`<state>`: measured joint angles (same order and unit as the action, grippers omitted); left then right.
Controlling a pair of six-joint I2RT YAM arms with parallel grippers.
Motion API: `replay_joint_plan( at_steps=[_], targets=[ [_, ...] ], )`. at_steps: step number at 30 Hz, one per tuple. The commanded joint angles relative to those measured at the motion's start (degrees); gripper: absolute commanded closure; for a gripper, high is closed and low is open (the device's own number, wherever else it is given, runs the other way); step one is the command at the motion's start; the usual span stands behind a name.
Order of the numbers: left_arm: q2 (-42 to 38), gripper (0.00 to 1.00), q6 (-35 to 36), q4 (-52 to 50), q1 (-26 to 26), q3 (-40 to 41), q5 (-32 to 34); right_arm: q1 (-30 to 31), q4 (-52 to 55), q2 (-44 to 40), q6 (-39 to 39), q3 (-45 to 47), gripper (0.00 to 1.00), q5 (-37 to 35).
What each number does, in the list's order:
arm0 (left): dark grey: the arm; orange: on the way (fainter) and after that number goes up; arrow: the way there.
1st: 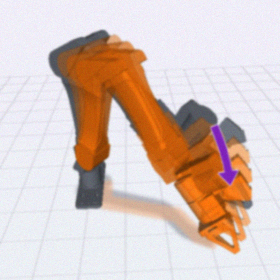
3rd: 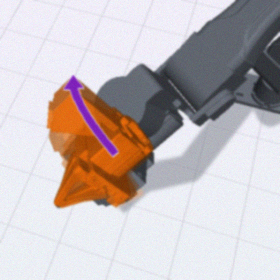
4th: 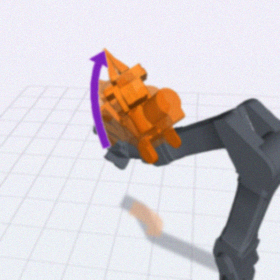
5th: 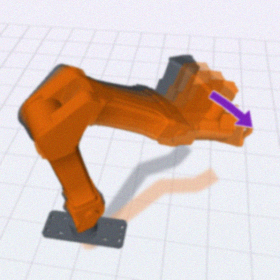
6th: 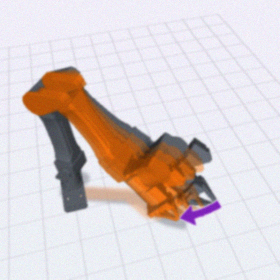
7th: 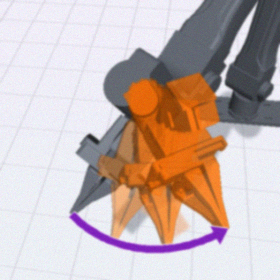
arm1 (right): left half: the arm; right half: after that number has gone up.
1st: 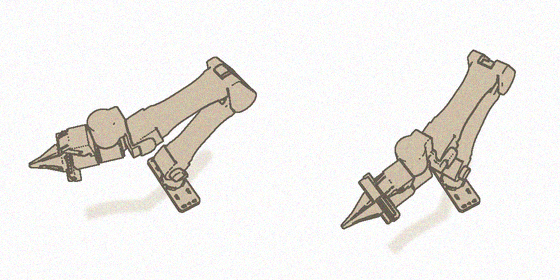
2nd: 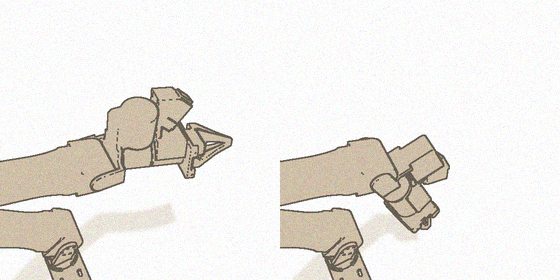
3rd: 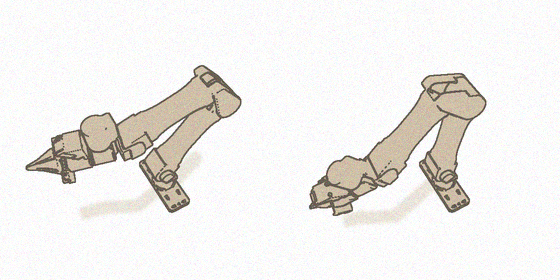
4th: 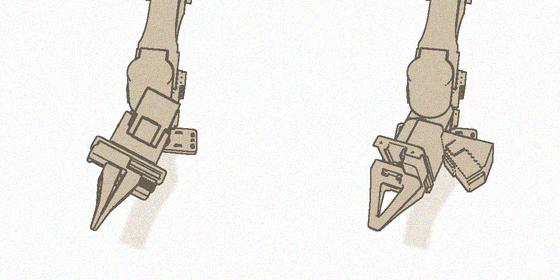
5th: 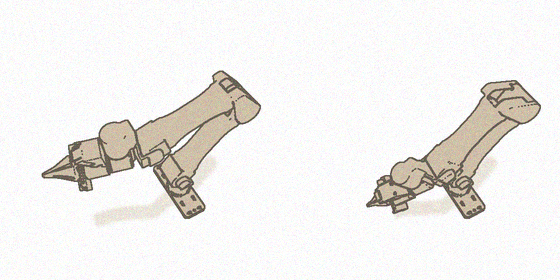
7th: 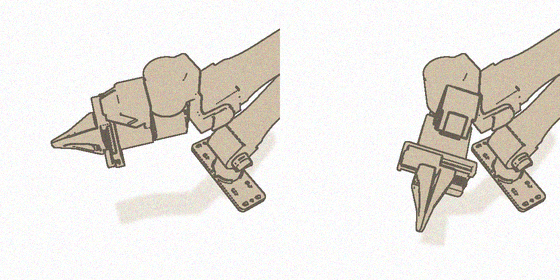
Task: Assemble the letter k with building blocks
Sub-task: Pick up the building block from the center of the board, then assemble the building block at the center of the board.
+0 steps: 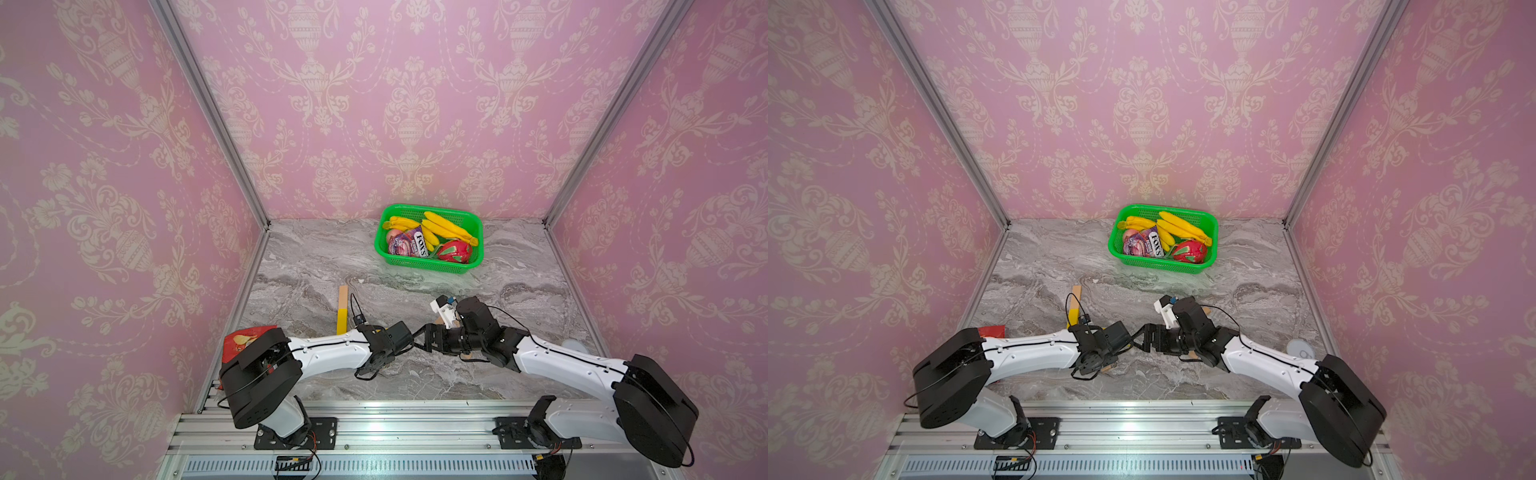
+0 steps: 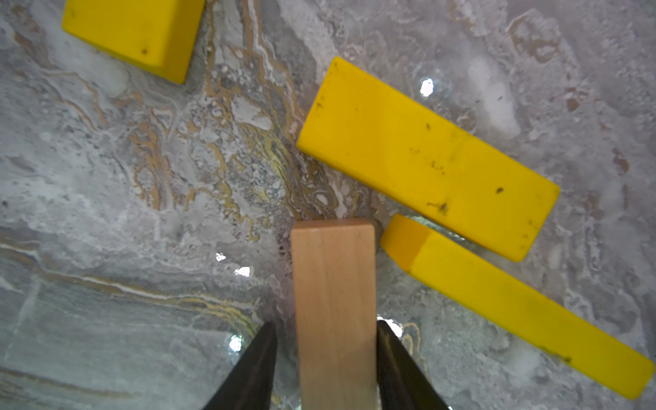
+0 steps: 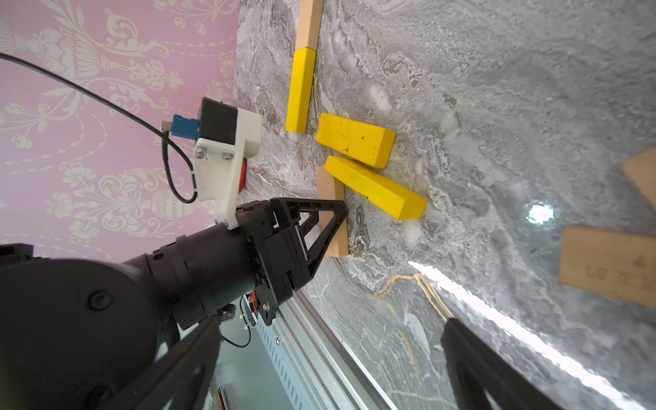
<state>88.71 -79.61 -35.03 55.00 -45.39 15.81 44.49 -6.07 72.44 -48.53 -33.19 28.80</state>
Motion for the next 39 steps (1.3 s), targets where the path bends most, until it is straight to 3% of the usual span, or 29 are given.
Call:
replay_joint_plan(
  at_steps=[1, 4, 10, 15, 23, 30, 34, 39],
  targets=[
    [0.19, 0.58, -0.57, -3.34, 0.46, -0.54, 1.22, -0.37, -0.59, 0.86, 0.72, 0.23, 0.00, 1.00],
    [0.42, 0.61, -0.46, -5.07, 0.46, -0.60, 1.46, -0.38, -0.14, 0.77, 0.77, -0.19, 0.00, 1.33],
    [-2.25, 0.78, -0.45, -8.63, 0.76, 1.30, 2.46, -0.37, 1.67, 0.84, 1.52, -1.21, 0.00, 1.61],
    [-7.93, 0.82, 3.01, -13.89, 0.81, 1.49, 4.90, -0.41, 0.32, 1.90, -0.32, -1.42, 0.00, 1.73],
    [-16.01, 0.83, 17.16, -20.41, -1.25, -1.10, 2.80, -0.49, 0.75, 1.83, -2.68, -3.34, 0.00, -3.42],
    [-23.67, 0.82, 34.91, -17.62, -11.70, 0.37, -6.24, -0.36, -10.20, 5.34, -9.56, -3.73, 0.00, -1.89],
    [-24.06, 0.82, 39.89, -15.53, -14.74, 2.13, -9.05, 0.01, -13.56, 10.79, -11.91, -5.28, 0.00, -0.88],
    [-21.73, 0.82, 40.90, -14.19, -15.08, 3.02, -8.72, 1.48, -17.87, 14.43, -13.58, -5.76, 0.00, -2.95]
  ],
)
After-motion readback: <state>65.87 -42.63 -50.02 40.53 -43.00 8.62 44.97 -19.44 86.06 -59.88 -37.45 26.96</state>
